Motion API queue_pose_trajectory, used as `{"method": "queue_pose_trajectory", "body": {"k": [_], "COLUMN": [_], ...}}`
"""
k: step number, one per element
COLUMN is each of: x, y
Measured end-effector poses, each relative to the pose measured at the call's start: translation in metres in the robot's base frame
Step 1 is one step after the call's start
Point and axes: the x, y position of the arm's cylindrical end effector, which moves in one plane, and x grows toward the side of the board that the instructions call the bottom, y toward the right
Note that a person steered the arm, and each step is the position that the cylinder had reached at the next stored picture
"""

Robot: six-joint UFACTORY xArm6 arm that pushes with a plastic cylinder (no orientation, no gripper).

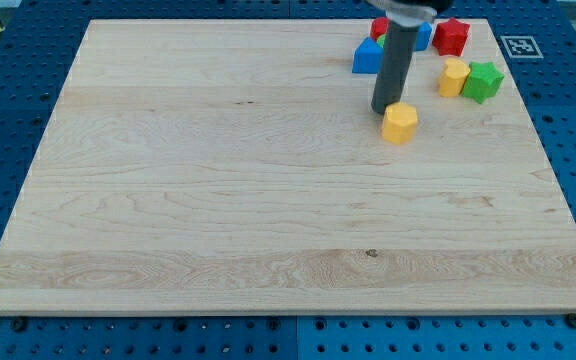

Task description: Push the yellow heart and green star slightly to the left of the board

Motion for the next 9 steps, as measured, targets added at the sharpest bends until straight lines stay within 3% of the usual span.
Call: {"method": "queue_pose_trajectory", "body": {"k": [1,4,5,6,8,9], "x": [0.016,-0.018,-0.045,-0.060,-0.045,-0.045], "y": [0.008,0.224,0.228,0.181,0.069,0.072]}}
